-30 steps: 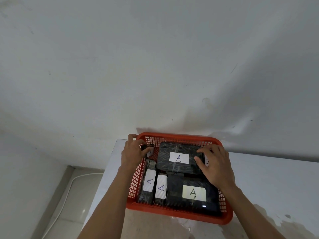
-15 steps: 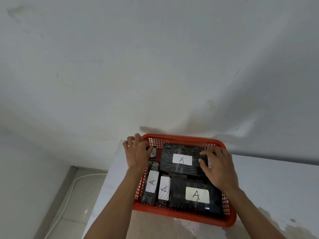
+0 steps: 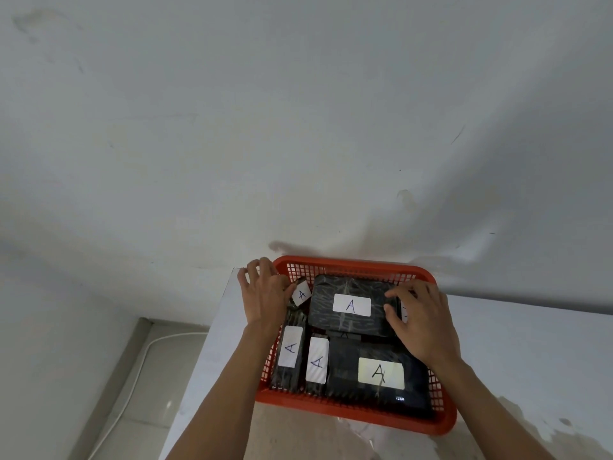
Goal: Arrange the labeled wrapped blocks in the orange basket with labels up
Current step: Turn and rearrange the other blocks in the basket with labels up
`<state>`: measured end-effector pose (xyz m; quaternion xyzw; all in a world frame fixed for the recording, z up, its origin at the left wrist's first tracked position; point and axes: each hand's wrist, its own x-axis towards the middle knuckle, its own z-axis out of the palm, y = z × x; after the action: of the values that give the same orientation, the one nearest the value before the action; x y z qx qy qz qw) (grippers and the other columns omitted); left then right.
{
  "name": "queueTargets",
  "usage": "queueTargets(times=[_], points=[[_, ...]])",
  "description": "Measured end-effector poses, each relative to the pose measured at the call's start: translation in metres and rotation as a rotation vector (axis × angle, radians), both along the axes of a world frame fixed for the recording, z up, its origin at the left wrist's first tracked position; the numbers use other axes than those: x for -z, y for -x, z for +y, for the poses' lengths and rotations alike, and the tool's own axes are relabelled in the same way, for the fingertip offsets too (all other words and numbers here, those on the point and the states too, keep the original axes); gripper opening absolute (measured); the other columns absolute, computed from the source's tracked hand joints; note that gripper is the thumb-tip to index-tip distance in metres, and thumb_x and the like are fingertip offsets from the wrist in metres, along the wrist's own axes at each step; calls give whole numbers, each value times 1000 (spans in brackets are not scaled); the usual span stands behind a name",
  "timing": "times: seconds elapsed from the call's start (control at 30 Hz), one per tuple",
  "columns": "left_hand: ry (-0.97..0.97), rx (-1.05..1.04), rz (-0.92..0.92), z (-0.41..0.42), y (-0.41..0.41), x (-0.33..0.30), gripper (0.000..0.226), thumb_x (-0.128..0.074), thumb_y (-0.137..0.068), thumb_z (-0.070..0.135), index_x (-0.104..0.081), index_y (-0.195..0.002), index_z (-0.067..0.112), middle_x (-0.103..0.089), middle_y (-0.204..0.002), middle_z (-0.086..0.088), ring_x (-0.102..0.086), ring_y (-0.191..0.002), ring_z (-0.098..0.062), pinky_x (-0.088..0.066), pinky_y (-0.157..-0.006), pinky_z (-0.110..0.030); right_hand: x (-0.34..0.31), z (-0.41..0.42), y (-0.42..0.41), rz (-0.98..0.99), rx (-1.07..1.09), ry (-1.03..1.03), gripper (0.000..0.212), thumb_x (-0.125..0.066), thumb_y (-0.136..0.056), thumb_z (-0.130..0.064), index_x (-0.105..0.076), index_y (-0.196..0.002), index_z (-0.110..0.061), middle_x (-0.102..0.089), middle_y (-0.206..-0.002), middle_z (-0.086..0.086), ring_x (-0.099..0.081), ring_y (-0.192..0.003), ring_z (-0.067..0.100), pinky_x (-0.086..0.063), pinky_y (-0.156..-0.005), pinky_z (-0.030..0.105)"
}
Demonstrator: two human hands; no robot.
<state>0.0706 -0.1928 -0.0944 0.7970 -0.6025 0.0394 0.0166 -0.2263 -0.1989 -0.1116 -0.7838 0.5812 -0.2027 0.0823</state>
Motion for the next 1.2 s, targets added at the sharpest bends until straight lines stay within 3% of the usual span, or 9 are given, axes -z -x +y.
queueTargets(times=[0.13,0.3,0.5,0.77,0.9,1.07,1.13,1.2], points=[[42,-26,88,-3,-5,4,24,-61,-86,52,-76,-88,33,-46,-136,2,-21,-145,-27,-6,-117,-52,1,-1,0,0,0,4,19,-68,-85,-33,-68,-103,-26,-60,-108,-2,-47,-112,22,-39,-92,37],[143,-173,256,-4,-5,3,25,-63,-86,49,-77,-89,28,-46,-135,0,-21,-143,-27,-12,-117,-54,2,-1,-1,3,-1,13,18,-69,-85,-34,-67,-101,-27,-60,-108,-2,-47,-112,22,-40,-93,37],[-130,-143,145,-8,1,4,36,-54,-90,55,-73,-105,29,-40,-148,-4,-15,-148,-30,-1,-118,-58,3,-2,0,9,-10,32,17,-69,-85,-33,-67,-100,-26,-60,-106,-2,-48,-111,22,-38,-92,35],[-271,-49,399,-8,-20,1,37,-63,-76,66,-75,-94,36,-51,-138,-6,-35,-137,-30,-13,-115,-61,2,-2,-1,21,-7,22,18,-69,-84,-34,-69,-99,-25,-60,-107,-1,-49,-112,23,-39,-93,37],[-184,13,260,-3,-17,5,39,-64,-77,64,-67,-103,36,-49,-140,-4,-31,-141,-29,-5,-117,-58,2,-2,-1,23,-10,18,18,-69,-84,-34,-68,-100,-26,-60,-107,-2,-49,-112,23,-39,-94,37],[-206,79,-13,-2,-13,3,46,-63,-77,65,-69,-108,31,-50,-139,-5,-32,-139,-29,-12,-117,-57,3,-2,-1,24,-11,20,18,-68,-84,-34,-68,-100,-26,-60,-107,-2,-48,-112,22,-37,-94,35],[-221,60,-25,-5,-10,3,47,-64,-75,66,-71,-104,30,-50,-138,-5,-34,-138,-29,-15,-115,-57,4,-2,-1,22,-13,25,18,-68,-84,-34,-68,-100,-26,-59,-107,-2,-47,-111,21,-36,-94,34],[-234,52,79,-9,-12,4,44,-66,-72,68,-73,-98,32,-51,-136,-3,-36,-136,-29,-19,-114,-55,3,-2,0,20,-16,24,18,-68,-84,-35,-67,-100,-26,-59,-107,-2,-47,-111,21,-36,-94,34]])
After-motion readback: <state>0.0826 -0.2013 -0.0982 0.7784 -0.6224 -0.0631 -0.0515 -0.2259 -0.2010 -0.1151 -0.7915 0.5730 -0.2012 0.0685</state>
